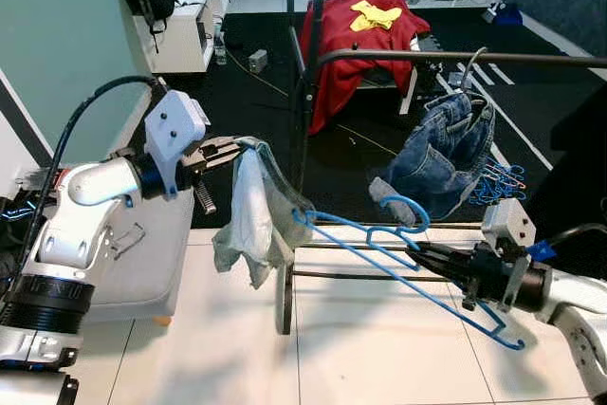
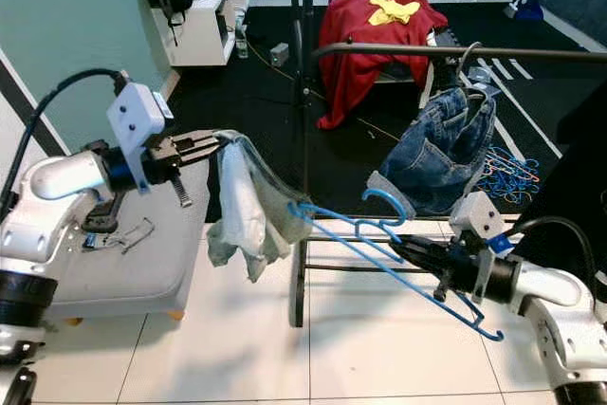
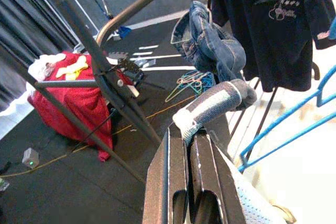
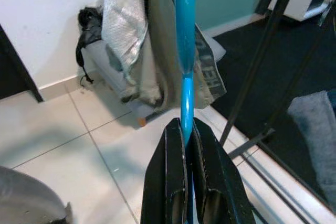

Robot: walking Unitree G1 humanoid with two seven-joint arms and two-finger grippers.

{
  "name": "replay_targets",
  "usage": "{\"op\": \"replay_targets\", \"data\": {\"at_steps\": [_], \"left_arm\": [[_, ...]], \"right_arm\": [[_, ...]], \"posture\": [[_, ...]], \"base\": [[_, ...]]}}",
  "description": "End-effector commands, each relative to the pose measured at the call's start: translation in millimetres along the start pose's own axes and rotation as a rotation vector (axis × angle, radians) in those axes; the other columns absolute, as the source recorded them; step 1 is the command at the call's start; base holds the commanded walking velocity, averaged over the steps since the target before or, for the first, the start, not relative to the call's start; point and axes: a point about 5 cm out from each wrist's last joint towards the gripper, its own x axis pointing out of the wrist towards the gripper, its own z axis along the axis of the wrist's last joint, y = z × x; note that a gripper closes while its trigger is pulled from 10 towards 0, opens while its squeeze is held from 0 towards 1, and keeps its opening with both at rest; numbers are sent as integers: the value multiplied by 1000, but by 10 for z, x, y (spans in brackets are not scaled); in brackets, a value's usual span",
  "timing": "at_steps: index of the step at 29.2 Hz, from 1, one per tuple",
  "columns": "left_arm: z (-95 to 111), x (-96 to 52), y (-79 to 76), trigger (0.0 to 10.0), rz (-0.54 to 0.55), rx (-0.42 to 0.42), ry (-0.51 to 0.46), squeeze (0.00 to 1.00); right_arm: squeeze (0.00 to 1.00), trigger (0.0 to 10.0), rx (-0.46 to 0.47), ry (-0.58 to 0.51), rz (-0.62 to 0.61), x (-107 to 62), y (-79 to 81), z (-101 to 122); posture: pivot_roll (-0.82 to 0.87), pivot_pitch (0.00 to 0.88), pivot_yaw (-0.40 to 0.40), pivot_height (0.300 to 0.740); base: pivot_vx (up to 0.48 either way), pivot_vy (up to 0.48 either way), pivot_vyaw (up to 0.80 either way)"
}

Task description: Hang hanger

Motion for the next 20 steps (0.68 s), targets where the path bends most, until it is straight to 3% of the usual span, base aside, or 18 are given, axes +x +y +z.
{"op": "replay_targets", "data": {"at_steps": [1, 10, 12, 20], "left_arm": [[12, -9, -25, 10000, -23, -2, -1, 0], [46, 19, -54, 10000, -41, -9, -17, 0], [56, 46, -63, 10000, -45, -12, -23, 0], [85, 84, -103, 10000, -69, -29, -42, 0]], "right_arm": [[0, 10000, -9, -2, -6, 5, -4, -8], [0, 10000, 3, -33, 3, 55, -5, 5], [0, 10000, 29, -41, 63, 113, 93, -6], [0, 10000, 45, -53, 108, 200, 190, -27]], "posture": [[-54, 91, 24, 740], [-53, 91, 27, 740], [-54, 92, 30, 740], [-57, 95, 34, 740]], "base": [[0, 0, 0], [0, 0, 0], [0, 0, 0], [0, 0, 0]]}}
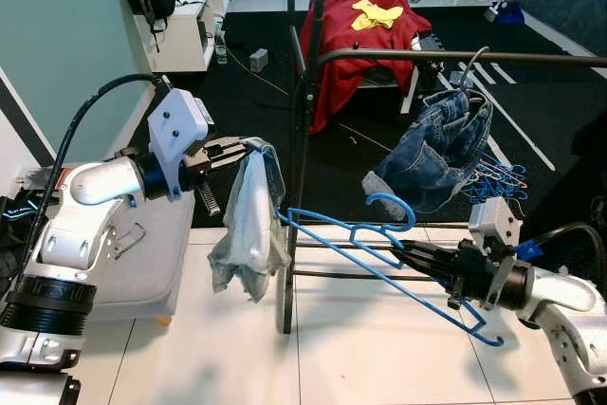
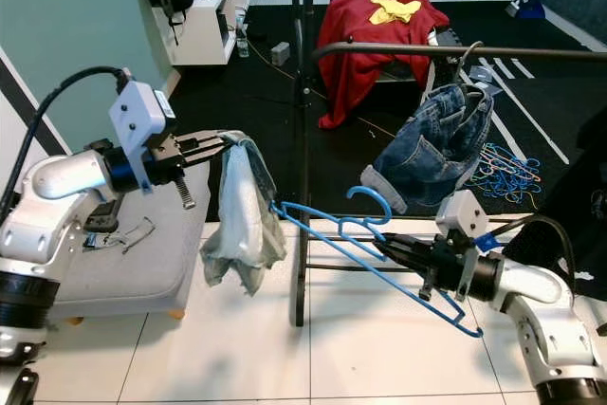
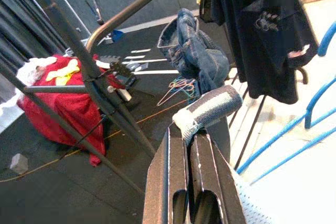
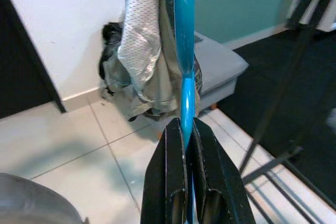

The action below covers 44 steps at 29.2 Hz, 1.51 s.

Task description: Hang hanger

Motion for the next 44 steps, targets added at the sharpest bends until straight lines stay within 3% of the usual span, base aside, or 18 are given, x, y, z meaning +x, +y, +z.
{"op": "replay_targets", "data": {"at_steps": [1, 8, 9, 12, 17, 21, 26, 28, 32, 36, 38, 39, 43, 44], "left_arm": [[49, 54, -64, 10000, -43, -10, -25, 0], [20, 100, -109, 10000, -53, -8, 4, 0], [-65, 99, -49, 10000, 0, 32, 76, 0], [-88, 93, -22, 10000, 20, 44, 96, 0], [-42, 107, -56, 10000, -10, -1, 57, 0], [-59, 122, -87, 10000, -12, 4, 66, 0], [-130, 85, 2, 10000, 46, 60, 137, 0], [-198, 42, 35, 10000, 53, 110, 207, 0], [-236, 25, 110, 10000, 121, 113, 243, 0], [-229, 28, 129, 10000, 129, 125, 242, 0], [-186, 52, 103, 10000, 115, 81, 192, 0], [-131, 80, 21, 10000, 53, 38, 135, 0], [-73, 106, -98, 10000, -38, -3, 73, 0], [-65, 107, -147, 10000, -74, -17, 60, 0]], "right_arm": [[0, 10000, 6, -14, 30, 51, 58, 2], [0, 10000, 12, -28, 60, 138, 101, 4], [0, 10000, 7, -47, 59, 154, 105, 44], [0, 10000, 4, -55, 52, 150, 99, 63], [0, 10000, -7, -68, 4, 104, 38, 92], [0, 10000, 43, -37, 67, 67, 108, 62], [0, 10000, 54, 2, 73, 0, 134, 13], [0, 10000, 56, -8, 44, -24, 100, 28], [0, 10000, 82, 9, 81, -38, 149, 25], [0, 10000, 113, 20, 111, -17, 204, -2], [0, 10000, 124, 34, 130, -2, 233, -26], [0, 10000, 99, 55, 111, 19, 215, -60], [0, 10000, 50, 79, 53, 56, 155, -105], [0, 10000, 4, 90, -21, 74, 73, -123]], "posture": [[-57, 95, 35, 740], [-56, 94, 32, 740], [-59, 94, 33, 740], [-59, 94, 33, 740], [-61, 96, 36, 740], [-60, 98, 35, 740], [-61, 98, 36, 740], [-61, 97, 38, 740], [-60, 96, 39, 740], [-60, 92, 41, 740], [-59, 89, 42, 740], [-57, 88, 40, 740], [-55, 85, 41, 740], [-55, 83, 42, 740]], "base": [[0, 0, 0], [0, 0, 0], [0, 0, 0], [0, 0, 0], [0, 0, 0], [0, 0, 0], [0, 0, 0], [0, 0, 0], [0, 0, 0], [0, 0, 0], [0, 0, 0], [0, 0, 0], [0, 0, 0], [0, 0, 0]]}}
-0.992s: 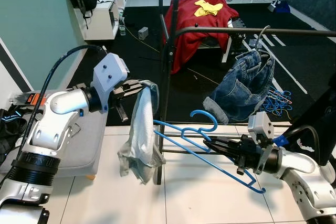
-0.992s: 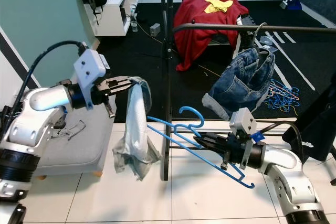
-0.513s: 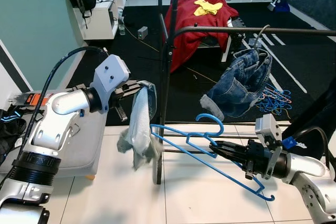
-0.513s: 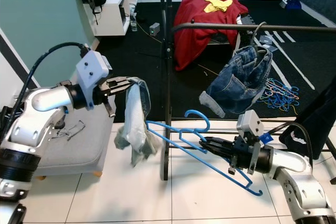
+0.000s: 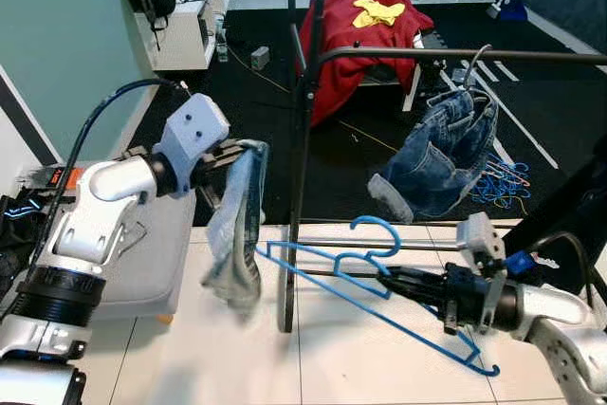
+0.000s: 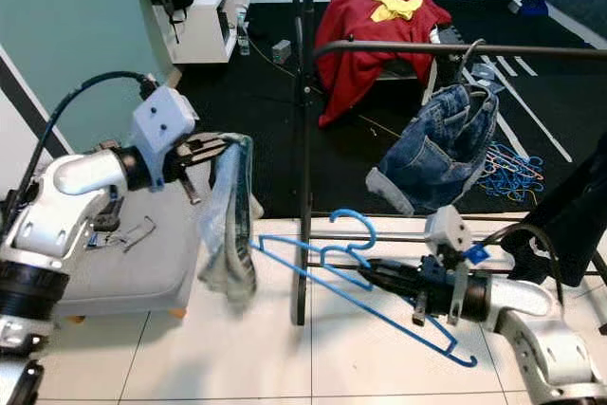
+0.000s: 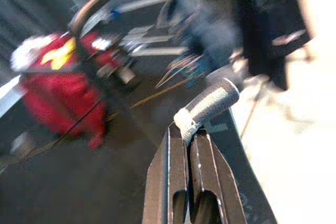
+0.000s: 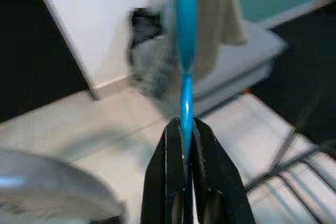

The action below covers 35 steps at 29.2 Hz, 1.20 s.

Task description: Hang hanger

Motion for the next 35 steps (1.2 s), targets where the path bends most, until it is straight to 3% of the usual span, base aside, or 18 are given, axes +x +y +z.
{"op": "replay_targets", "data": {"at_steps": [1, 5, 8, 17, 24, 26, 29, 31, 32, 33, 34, 35], "left_arm": [[-14, -1, -82, 10000, -58, -32, -8, 0], [-29, -11, -73, 10000, -60, -27, 8, 0], [-43, -25, -51, 10000, -54, -11, 22, 0], [-43, -33, -30, 10000, -42, -6, 27, 0], [-71, -46, 18, 10000, -10, 14, 59, 0], [-143, -53, 108, 10000, 70, 53, 129, 0], [-175, -60, 147, 10000, 105, 67, 161, 0], [-314, -117, 348, 10000, 318, 112, 306, 0], [-314, -117, 348, 10000, 318, 112, 306, 0], [-393, -204, 487, 10000, 471, 157, 394, 0], [-393, -204, 487, 10000, 471, 157, 394, 0], [-464, -296, 586, 10000, 613, 112, 423, 0]], "right_arm": [[0, 10000, -61, 23, -93, 5, -95, -22], [0, 10000, -121, 0, -235, -29, -256, 22], [0, 10000, -112, -31, -281, -71, -309, 59], [0, 10000, -89, -76, -218, -91, -214, 95], [0, 10000, -46, -196, -211, -199, -197, 220], [0, 10000, -37, -221, -200, -221, -177, 261], [0, 10000, -31, -231, -197, -224, -170, 274], [0, 10000, -39, -238, -217, -207, -170, 282], [0, 10000, -39, -238, -217, -207, -170, 282], [0, 10000, -44, -240, -235, -192, -175, 272], [0, 10000, -44, -240, -235, -192, -175, 272], [0, 10000, -43, -240, -248, -174, -173, 253]], "posture": [[-55, 82, 42, 740], [-55, 75, 42, 740], [-55, 73, 42, 740], [-57, 69, 46, 740], [-64, 64, 54, 740], [-69, 65, 57, 740], [-69, 65, 57, 740], [-69, 67, 57, 740], [-69, 67, 57, 740], [-69, 67, 56, 740], [-69, 67, 56, 740], [-67, 70, 54, 740]], "base": [[0, 0, 0], [0, 0, 0], [0, 0, 0], [0, 0, 0], [0, 0, 0], [0, 0, 0], [0, 0, 0], [0, 0, 0], [0, 0, 0], [0, 0, 0], [0, 0, 0], [0, 0, 0]]}}
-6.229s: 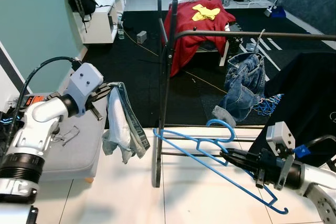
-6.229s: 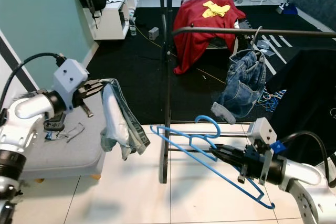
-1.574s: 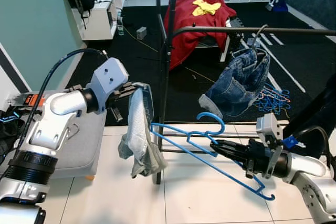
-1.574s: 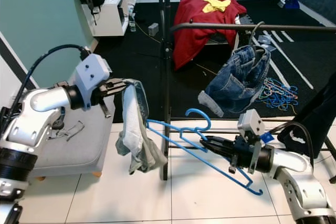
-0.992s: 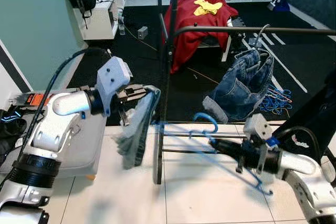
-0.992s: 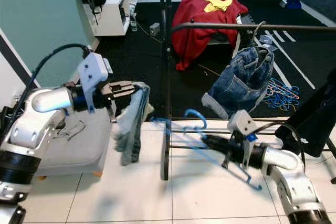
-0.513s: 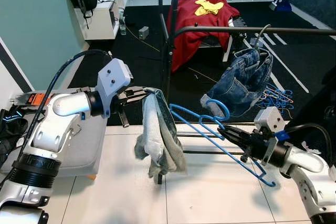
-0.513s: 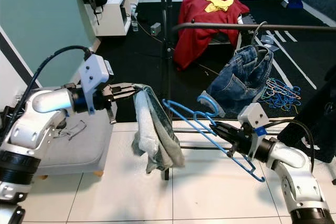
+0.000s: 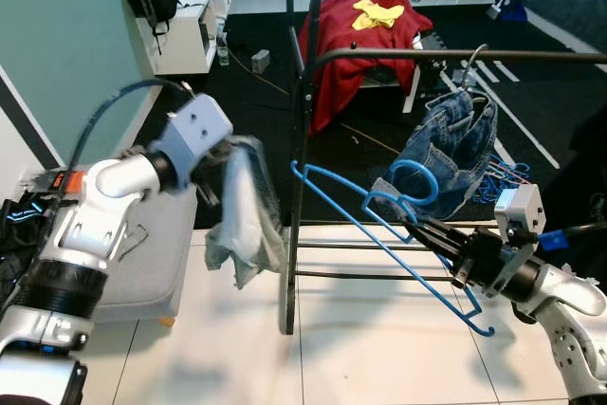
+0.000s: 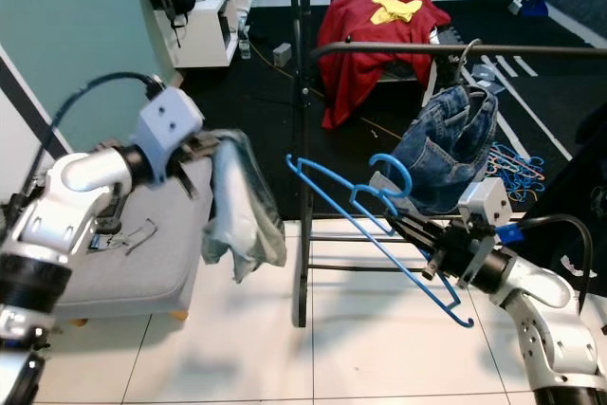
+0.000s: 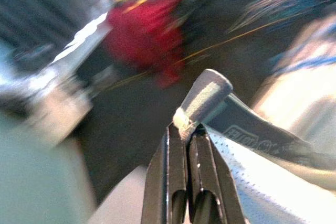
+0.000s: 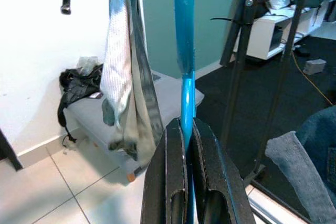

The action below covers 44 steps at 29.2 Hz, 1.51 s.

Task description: Hang hanger

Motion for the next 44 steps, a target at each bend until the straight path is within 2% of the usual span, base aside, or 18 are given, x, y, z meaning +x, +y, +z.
{"op": "replay_targets", "data": {"at_steps": [1, 2, 3, 4, 5, 6, 7, 8, 10, 11, 12, 13, 15, 18, 22, 27, 33, 44], "left_arm": [[-190, -25, 116, 10000, 155, -241, 70, 0], [-190, -25, 116, 10000, 155, -241, 70, 0], [-229, 4, 104, 10000, 214, -709, 29, 0], [-229, 4, 104, 10000, 214, -709, 29, 0], [-221, 38, 38, 10000, 198, -1036, -23, 0], [-174, 51, -39, 10000, 92, -1160, -79, 0], [-156, 18, -144, 10000, -61, -973, -72, 0], [-199, -37, -275, 10000, -215, -687, -11, 0], [-199, -37, -275, 10000, -215, -687, -11, 0], [-340, -152, -448, 10000, -425, -307, 105, 0], [-505, -287, -589, 10000, -606, -85, 194, 0], [-575, -353, -639, 10000, -664, -3, 211, 0], [-598, -377, -657, 10000, -678, 18, 207, 0], [-453, -515, -798, 10000, -858, -217, 153, 0], [-419, -559, -826, 10000, -903, -260, 151, 0], [-477, -331, -627, 10000, -626, 25, 88, 0], [-180, -349, -646, 10000, -700, -22, -168, 0], [-159, -390, -680, 10000, -807, 84, -222, 0]], "right_arm": [[0, 10000, -4, -3, -7, 21, 36, -28], [0, 10000, -4, -3, -7, 21, 36, -28], [0, 10000, 6, 1, -4, 28, 66, -57], [0, 10000, 6, 1, -4, 28, 66, -57], [0, 10000, 14, 4, 0, 29, 89, -71], [0, 10000, 19, 5, 1, 31, 103, -81], [0, 10000, 21, 6, 3, 36, 109, -85], [0, 10000, 23, 6, 3, 39, 110, -84], [0, 10000, 23, 6, 3, 39, 110, -84], [0, 10000, 22, 7, 4, 41, 108, -82], [0, 10000, 21, 8, 3, 41, 102, -77], [0, 10000, 16, 11, 2, 38, 95, -72], [0, 10000, 13, 13, 2, 35, 90, -71], [0, 10000, 3, 22, 2, 33, 80, -73], [0, 10000, 0, 24, 2, 33, 79, -74], [0, 10000, -4, 26, 6, 52, 75, -73], [0, 10000, 22, 44, 60, 50, 143, -102], [0, 10000, 54, 57, 111, 30, 221, -129]], "posture": [[-69, 71, 54, 740], [-69, 71, 54, 740], [-67, 73, 54, 740], [-67, 73, 54, 740], [-67, 73, 54, 740], [-66, 73, 53, 740], [-66, 74, 56, 740], [-68, 74, 57, 740], [-68, 74, 57, 740], [-66, 73, 56, 740], [-71, 75, 58, 740], [-70, 74, 56, 740], [-69, 75, 56, 740], [-69, 75, 55, 740], [-69, 75, 55, 740], [-64, 75, 52, 740], [-65, 74, 57, 740], [-63, 74, 64, 740]], "base": [[0, 0, 0], [0, 0, 0], [0, 0, 0], [0, 0, 0], [0, 0, 0], [0, 0, 0], [0, 0, 0], [0, 0, 0], [0, 0, 0], [0, 0, 0], [0, 0, 0], [0, 0, 0], [0, 0, 0], [0, 0, 0], [0, 0, 0], [0, 0, 0], [0, 0, 0], [0, 0, 0]]}}
